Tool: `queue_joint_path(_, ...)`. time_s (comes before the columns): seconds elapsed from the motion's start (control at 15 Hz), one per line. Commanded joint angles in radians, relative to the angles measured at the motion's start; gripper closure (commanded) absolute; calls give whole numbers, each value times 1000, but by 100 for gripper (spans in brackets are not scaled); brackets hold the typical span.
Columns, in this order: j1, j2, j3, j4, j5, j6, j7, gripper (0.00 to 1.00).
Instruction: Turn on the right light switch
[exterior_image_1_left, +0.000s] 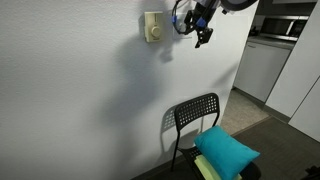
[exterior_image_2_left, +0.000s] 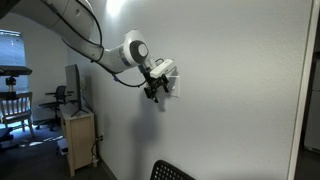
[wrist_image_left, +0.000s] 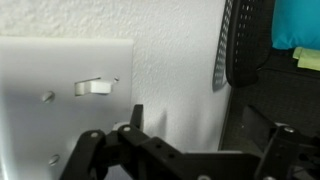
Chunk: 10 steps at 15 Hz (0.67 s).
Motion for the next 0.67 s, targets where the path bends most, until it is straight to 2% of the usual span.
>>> queue_joint_path(0.0,1,12,-7,-15,-1,12,26,0)
queue_joint_path(0.4,5,7,-44,-29,-86,102,160,0)
queue_joint_path(0.6,-4,13,-48,-31,-99,151,178,0)
